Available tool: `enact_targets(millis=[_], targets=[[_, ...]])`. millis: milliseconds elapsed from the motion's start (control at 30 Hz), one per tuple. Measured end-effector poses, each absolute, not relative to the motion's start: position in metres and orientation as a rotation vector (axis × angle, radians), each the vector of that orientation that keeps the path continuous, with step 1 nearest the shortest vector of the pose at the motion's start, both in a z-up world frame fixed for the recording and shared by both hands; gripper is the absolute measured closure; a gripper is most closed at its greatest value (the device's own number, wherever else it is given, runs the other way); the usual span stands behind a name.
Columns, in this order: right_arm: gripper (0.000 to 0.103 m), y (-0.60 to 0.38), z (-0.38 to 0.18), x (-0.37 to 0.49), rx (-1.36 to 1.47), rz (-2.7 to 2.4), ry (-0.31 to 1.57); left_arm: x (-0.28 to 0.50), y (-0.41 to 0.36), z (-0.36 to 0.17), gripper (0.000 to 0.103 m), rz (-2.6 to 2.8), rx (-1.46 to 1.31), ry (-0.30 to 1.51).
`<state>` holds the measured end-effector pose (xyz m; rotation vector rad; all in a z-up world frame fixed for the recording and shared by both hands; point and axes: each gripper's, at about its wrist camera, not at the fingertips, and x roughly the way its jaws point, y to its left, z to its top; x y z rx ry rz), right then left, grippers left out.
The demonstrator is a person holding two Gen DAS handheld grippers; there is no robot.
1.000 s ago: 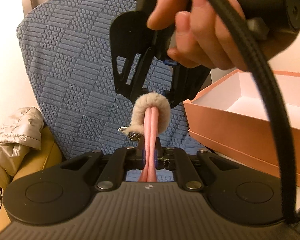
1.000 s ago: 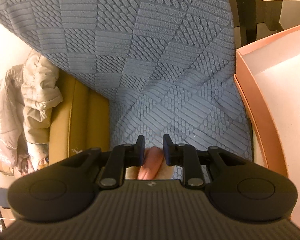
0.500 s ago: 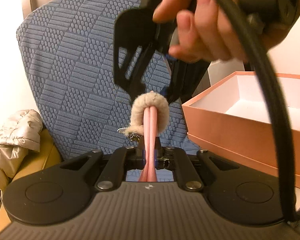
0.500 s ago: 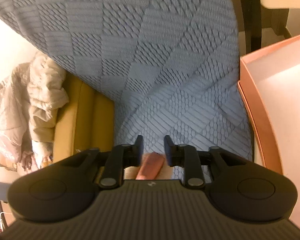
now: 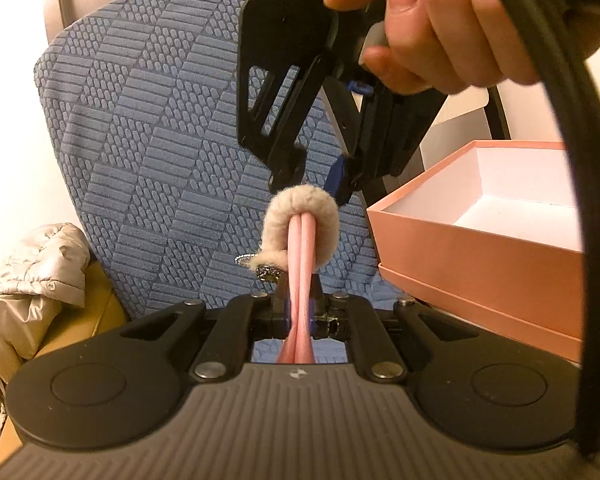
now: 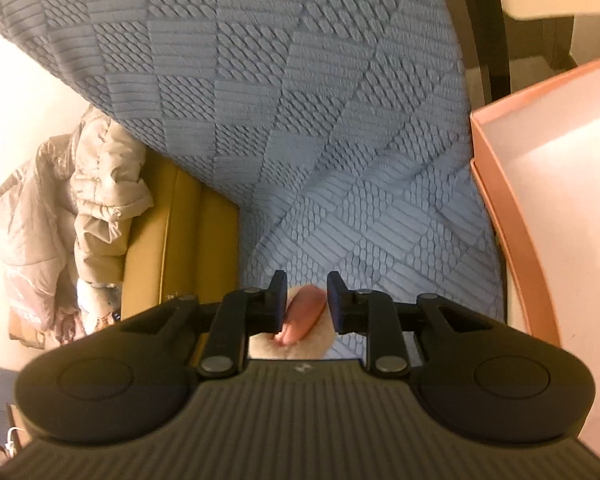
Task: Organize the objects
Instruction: 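Slide the ring along the rolled bag with the right gripper toward the left gripper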
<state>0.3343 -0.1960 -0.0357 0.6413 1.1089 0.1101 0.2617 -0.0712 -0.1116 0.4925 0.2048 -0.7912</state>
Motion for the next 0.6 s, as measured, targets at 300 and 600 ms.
enact_targets(millis=[300, 600], targets=[[0.075, -0.190, -0.048, 0.331, 0.665, 0.111, 1.140, 0.262, -0.071, -0.115, 0.094, -0.781, 0.502, 0.224], [0.075, -0.185, -0.066, 0.320, 0.723, 0.139, 1.149, 0.265, -0.071, -0.118, 0.094, -0.786, 0.500, 0.257]])
